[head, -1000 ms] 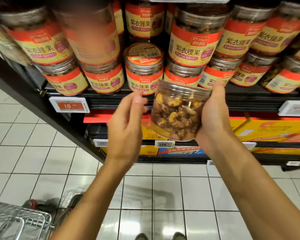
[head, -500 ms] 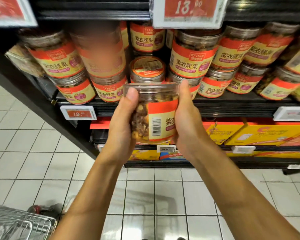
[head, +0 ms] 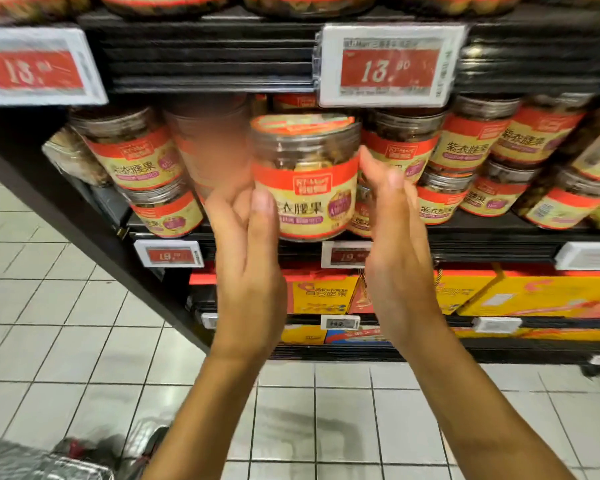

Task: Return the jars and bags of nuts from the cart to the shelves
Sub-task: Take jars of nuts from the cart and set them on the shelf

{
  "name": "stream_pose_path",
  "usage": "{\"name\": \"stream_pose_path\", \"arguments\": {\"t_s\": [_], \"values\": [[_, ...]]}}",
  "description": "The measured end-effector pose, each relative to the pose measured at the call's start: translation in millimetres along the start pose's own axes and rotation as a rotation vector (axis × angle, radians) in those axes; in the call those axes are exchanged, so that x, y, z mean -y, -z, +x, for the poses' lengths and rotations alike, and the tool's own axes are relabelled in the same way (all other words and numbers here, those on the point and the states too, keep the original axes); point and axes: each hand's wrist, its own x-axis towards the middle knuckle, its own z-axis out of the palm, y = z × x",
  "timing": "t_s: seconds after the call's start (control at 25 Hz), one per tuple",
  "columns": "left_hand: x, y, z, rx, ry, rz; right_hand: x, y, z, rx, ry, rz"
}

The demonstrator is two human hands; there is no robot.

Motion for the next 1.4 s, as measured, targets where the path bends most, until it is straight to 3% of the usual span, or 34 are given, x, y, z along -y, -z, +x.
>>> {"name": "stream_pose_path", "arguments": {"t_s": [0.12, 0.28, 0.44, 0.6, 0.84, 0.96, 1.16, 1.4], "values": [[10.7, 1.5, 16.9, 0.059, -0.015, 0.097, -3.3, 0.0, 12.9, -0.013, -0.025, -0.042], [26.4, 12.3, 30.9, 0.008, -0.068, 0.519, -15.0, -2.1, 22.8, -0.002, -0.054, -0.028], [32.8, 17.5, 23.5, 0.061, -0.146, 0.529, -27.2, -2.8, 14.7, -0.123, 0.094, -0.205], [38.3, 13.7, 22.3, 0.077, -0.169, 0.574, -32.6, -13.6, 22.2, -0.160, 0.024, -0.205], [38.0, 17.8, 28.0, 0.117, -0.072, 0.606, -34.3, -0.6, 25.9, -0.070, -0.014, -0.304], [19.7, 26.5, 6.6, 0.004, -0.040, 0.633, -23.7, 3.9, 16.6, -0.068, 0.032, -0.295], [-57.3, 74.2, -73.9, -0.186, 0.260, 0.499, 26.6, -24.9, -30.4, 0.252, 0.004, -0.254], [-233.7, 203.8, -226.9, -0.615, 0.245, 0.732, 103.3, -145.3, -146.4, 0.873, 0.049, -0.096]]}}
